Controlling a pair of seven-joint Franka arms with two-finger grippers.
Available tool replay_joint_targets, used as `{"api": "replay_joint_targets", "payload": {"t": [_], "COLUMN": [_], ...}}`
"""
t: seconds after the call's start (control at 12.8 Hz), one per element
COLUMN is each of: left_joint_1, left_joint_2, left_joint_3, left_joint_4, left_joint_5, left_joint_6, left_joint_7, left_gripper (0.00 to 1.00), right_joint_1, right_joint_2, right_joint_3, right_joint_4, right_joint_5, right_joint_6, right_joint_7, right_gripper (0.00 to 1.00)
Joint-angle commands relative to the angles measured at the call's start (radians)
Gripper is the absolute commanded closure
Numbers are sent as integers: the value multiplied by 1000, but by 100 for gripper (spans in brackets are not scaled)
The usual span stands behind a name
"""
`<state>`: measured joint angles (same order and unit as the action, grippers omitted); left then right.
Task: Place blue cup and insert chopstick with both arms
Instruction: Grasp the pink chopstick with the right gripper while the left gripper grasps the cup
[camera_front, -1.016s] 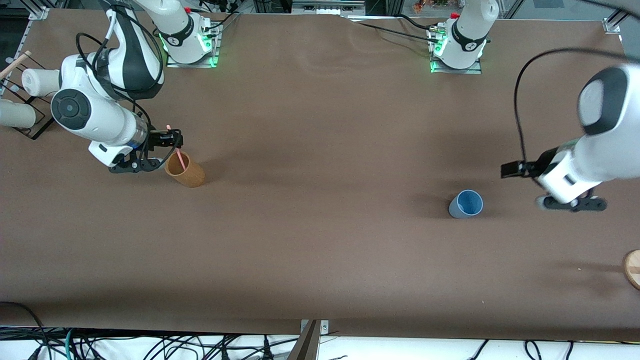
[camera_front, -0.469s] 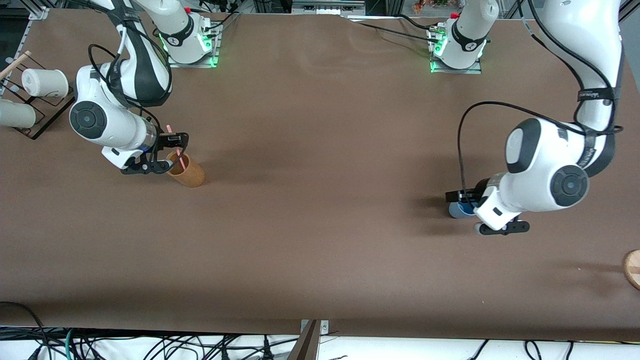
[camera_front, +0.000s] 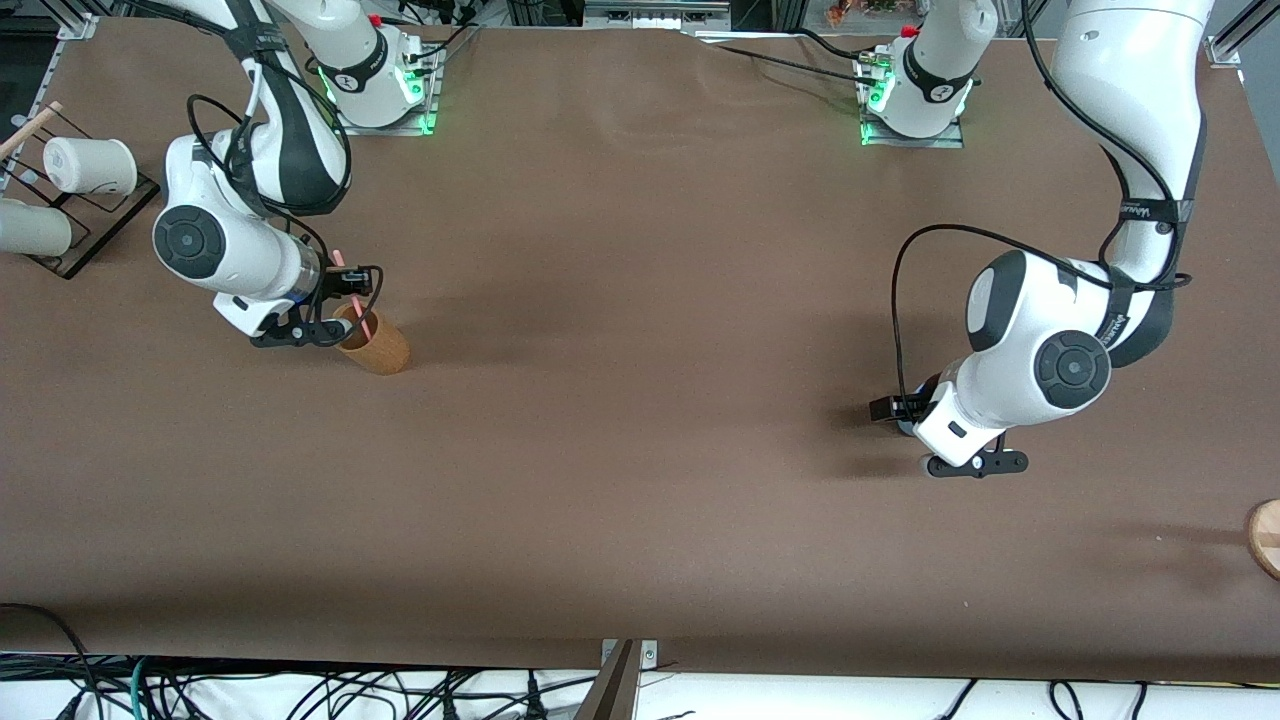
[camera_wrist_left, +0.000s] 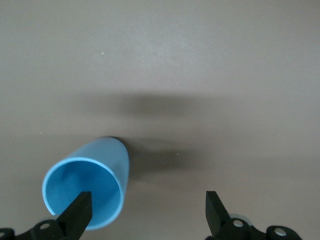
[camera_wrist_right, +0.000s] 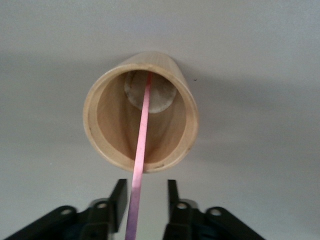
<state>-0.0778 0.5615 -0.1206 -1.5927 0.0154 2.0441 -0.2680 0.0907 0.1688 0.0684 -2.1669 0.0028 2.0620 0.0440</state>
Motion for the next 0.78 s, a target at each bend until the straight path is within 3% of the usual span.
{"api": "replay_joint_targets", "payload": {"t": [0.0, 0.23, 0.55, 0.62, 0.7], "left_joint_1": [4, 4, 4, 4, 10], "left_joint_2": [-20, -38, -55, -54, -54], "left_joint_3": [-7, -7, -7, -7, -7], "left_joint_4": [-71, -153, -249, -251, -253], "left_joint_5": [41, 41, 41, 41, 40], "left_joint_6": [76, 148, 246, 249, 248], "left_joint_7": [-4, 1, 1, -3, -5], "left_gripper": [0, 0, 1, 39, 90], "right_joint_1": [-6, -6, -6, -6, -6], "right_joint_2": [-11, -12, -20, -20, -26], "right_joint_3": [8, 8, 10, 10, 11], "right_joint_4": [-16, -7, 30, 68, 117], "right_joint_5": [-12, -12, -7, -4, 3], "right_joint_6": [14, 6, -19, -57, -116], "right_joint_7": [16, 14, 10, 8, 8], "right_gripper": [80, 98, 100, 100, 100]}}
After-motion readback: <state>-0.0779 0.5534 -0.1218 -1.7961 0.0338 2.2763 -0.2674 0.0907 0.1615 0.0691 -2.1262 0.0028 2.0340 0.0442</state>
